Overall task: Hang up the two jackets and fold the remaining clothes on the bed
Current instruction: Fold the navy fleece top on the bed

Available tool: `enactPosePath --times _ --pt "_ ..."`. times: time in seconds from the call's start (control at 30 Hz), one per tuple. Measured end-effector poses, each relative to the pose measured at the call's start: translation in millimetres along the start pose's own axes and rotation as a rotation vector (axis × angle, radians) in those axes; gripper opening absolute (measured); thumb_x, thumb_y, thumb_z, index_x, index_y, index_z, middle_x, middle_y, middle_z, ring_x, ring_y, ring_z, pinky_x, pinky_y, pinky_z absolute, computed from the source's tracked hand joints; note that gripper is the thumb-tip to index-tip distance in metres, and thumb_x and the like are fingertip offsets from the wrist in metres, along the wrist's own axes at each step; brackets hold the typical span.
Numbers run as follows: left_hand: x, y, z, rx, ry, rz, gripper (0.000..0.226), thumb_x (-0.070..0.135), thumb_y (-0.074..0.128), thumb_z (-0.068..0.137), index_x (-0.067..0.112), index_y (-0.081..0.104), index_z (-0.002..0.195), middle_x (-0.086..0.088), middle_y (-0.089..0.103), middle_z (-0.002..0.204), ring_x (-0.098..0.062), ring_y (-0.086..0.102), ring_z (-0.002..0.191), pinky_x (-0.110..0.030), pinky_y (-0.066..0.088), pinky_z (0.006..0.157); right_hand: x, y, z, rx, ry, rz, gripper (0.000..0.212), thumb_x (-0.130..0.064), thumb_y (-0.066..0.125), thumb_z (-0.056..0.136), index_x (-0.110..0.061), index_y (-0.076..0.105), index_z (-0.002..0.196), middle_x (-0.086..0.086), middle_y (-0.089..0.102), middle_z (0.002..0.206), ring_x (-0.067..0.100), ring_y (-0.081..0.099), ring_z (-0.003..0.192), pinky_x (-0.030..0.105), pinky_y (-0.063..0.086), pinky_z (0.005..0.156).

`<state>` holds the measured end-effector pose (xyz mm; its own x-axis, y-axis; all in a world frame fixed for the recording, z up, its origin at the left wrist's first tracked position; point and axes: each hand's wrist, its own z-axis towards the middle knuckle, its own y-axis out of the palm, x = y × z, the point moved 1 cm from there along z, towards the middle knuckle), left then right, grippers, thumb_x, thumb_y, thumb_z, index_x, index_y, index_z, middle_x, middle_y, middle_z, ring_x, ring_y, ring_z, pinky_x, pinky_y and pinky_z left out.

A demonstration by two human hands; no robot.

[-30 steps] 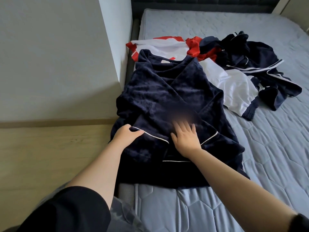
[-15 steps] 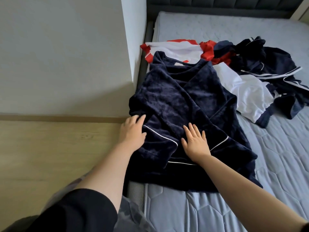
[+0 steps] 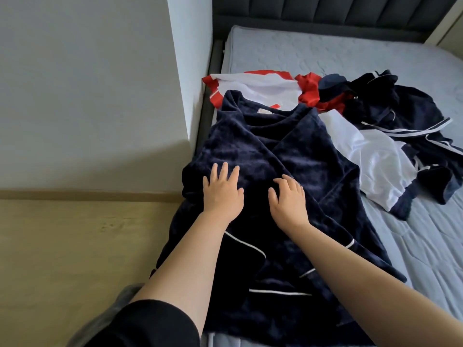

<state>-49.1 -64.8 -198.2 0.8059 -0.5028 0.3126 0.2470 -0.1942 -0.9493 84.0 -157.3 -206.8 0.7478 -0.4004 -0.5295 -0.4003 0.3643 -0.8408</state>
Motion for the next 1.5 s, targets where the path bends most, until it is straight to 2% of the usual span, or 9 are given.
enactPosePath --times 0.27,0.6,0.67,0.77,1.03,1.2,1.3,1.4,1.5 --pt "3 11 68 -0.007 -0.026 -0.077 0.059 0.031 0.042 0.098 0.027 0.014 0.150 -0.002 0.001 0.159 -0.027 -0.011 0.145 -0.051 0.001 0.115 -8 -2 106 0.067 -0.039 -0.009 0.041 -0.021 0.045 0.097 -0.002 0.045 0.132 0.015 0.036 0.145 0.027 0.026 0.137 0.037 0.021 0.114" --pt "-22 38 107 -0.080 -0.001 0.009 0.060 0.046 0.027 0.099 0.029 0.000 0.151 -0.003 -0.010 0.159 -0.029 -0.018 0.143 -0.053 -0.003 0.114 -15 25 212 0.028 -0.148 -0.261 0.044 -0.022 0.041 0.098 -0.004 0.038 0.138 0.012 0.023 0.154 0.025 0.019 0.143 0.042 0.011 0.116" --pt "-21 42 108 -0.050 -0.012 0.030 0.060 0.047 0.026 0.099 0.030 -0.001 0.150 -0.003 -0.010 0.159 -0.029 -0.018 0.143 -0.053 -0.003 0.114 -15 28 229 -0.028 -0.106 -0.253 0.044 -0.023 0.040 0.099 -0.003 0.038 0.137 0.012 0.021 0.154 0.030 0.029 0.138 0.042 0.020 0.112" --pt "-18 47 110 -0.024 -0.030 0.051 0.061 0.047 0.026 0.099 0.030 -0.002 0.150 -0.003 -0.009 0.159 -0.028 -0.017 0.143 -0.053 -0.003 0.114 -16 31 246 -0.058 -0.056 -0.250 0.040 -0.023 0.039 0.099 -0.002 0.040 0.133 0.011 0.025 0.150 0.037 0.047 0.119 0.041 0.038 0.092" --pt "-19 49 109 0.000 -0.019 0.004 0.060 0.045 0.030 0.099 0.031 0.002 0.150 -0.003 -0.007 0.159 -0.028 -0.016 0.144 -0.052 -0.004 0.114 -16 26 272 -0.025 0.155 -0.212 0.047 -0.003 0.044 0.090 -0.005 0.029 0.135 0.025 0.048 0.127 0.041 0.051 0.113 0.034 0.035 0.079" --pt "-20 50 108 0.001 -0.007 0.000 0.060 0.045 0.030 0.099 0.032 0.002 0.150 -0.003 -0.008 0.159 -0.028 -0.016 0.144 -0.052 -0.004 0.114 -20 28 274 -0.192 0.210 -0.284 0.072 0.000 0.049 0.086 -0.016 0.015 0.147 0.018 0.027 0.146 0.040 0.046 0.122 0.040 0.040 0.085" --pt "-21 52 108 0.002 -0.002 0.004 0.060 0.045 0.029 0.099 0.032 0.001 0.150 -0.002 -0.008 0.159 -0.027 -0.016 0.144 -0.052 -0.004 0.114 -23 31 271 -0.188 0.151 -0.422 0.065 -0.005 0.054 0.084 -0.015 0.025 0.142 0.015 0.033 0.141 0.038 0.041 0.123 0.041 0.039 0.086" --pt "-21 55 107 0.001 -0.003 0.003 0.060 0.044 0.029 0.099 0.031 0.000 0.150 -0.003 -0.009 0.159 -0.028 -0.016 0.144 -0.052 -0.004 0.114 -26 28 264 -0.061 0.130 -0.700 0.044 -0.016 0.058 0.084 -0.010 0.048 0.127 0.013 0.044 0.130 0.032 0.038 0.122 0.040 0.033 0.097" --pt "-20 56 106 0.001 -0.004 0.004 0.061 0.044 0.029 0.099 0.030 0.000 0.150 -0.004 -0.008 0.159 -0.028 -0.015 0.144 -0.052 -0.003 0.114 -26 23 254 0.096 0.021 -0.770 0.025 -0.017 0.059 0.083 -0.009 0.062 0.106 0.013 0.049 0.121 0.031 0.037 0.116 0.041 0.028 0.097"
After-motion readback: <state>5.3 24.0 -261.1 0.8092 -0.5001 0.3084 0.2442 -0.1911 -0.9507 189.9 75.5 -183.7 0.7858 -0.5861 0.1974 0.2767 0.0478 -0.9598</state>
